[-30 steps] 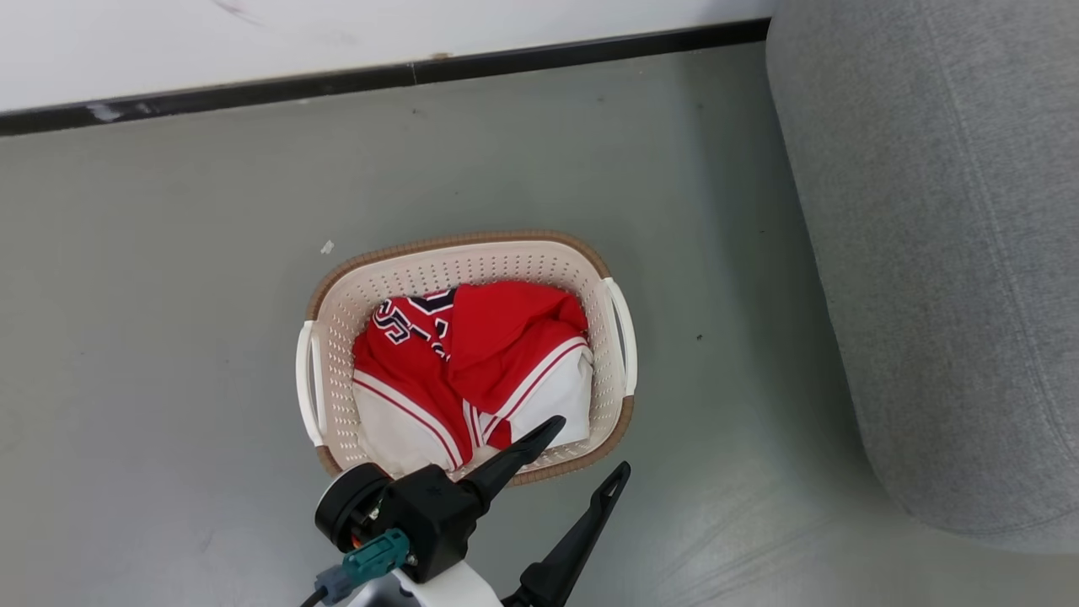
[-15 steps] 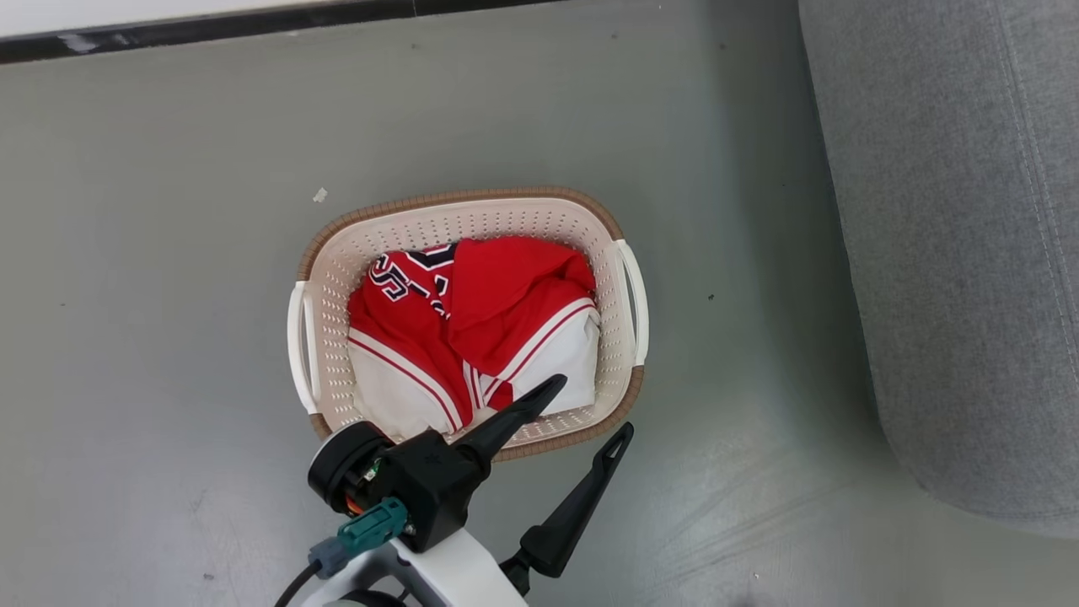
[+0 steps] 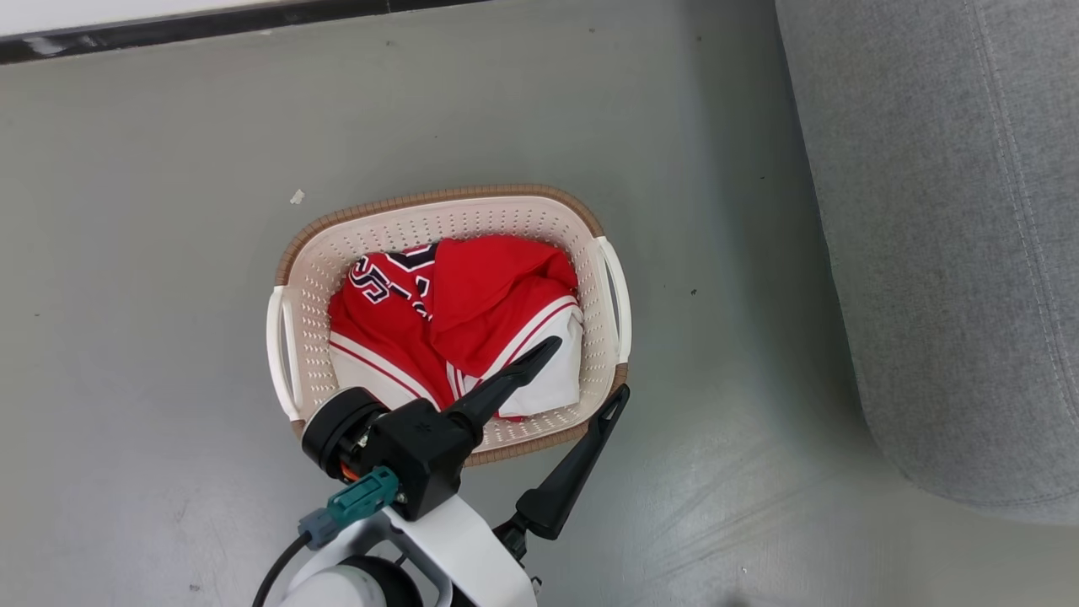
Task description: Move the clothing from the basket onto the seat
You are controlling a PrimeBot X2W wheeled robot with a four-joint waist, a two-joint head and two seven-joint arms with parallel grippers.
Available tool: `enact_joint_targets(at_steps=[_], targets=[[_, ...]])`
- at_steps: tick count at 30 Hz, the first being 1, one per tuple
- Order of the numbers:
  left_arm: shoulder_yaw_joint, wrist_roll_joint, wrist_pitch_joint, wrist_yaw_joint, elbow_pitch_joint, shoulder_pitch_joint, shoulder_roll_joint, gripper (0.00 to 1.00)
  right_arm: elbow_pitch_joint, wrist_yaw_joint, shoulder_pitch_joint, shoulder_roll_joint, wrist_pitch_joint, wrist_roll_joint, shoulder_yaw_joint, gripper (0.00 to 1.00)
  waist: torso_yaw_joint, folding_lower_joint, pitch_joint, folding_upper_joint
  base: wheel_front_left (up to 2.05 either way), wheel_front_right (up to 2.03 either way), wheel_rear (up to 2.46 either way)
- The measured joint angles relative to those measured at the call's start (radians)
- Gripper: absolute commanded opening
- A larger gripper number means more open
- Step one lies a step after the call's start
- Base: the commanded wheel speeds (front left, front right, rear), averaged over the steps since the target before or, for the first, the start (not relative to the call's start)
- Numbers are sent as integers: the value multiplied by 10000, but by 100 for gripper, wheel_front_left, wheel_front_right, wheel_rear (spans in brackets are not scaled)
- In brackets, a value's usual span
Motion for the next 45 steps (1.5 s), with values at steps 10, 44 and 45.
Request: enact_joint_targets(at_steps=[10,44,45], targets=[[240,-322,-374,-79,318,-46,-221,100,-282,0,536,119,-138,-784,1235,100,-76,0,-404,0,0,0,0],[2153,-945,-2370,612,1682,1274,-286,100,-5799,2,4709,3914,-541,-1133,5948,100,-278,0,-2718,0,0,0,0],[2255,-945,-2474,683,1722,1314,-286,100,-5910,0,4860,3912,-541,-1133,6101,100,-216,0,-2773,0,0,0,0]])
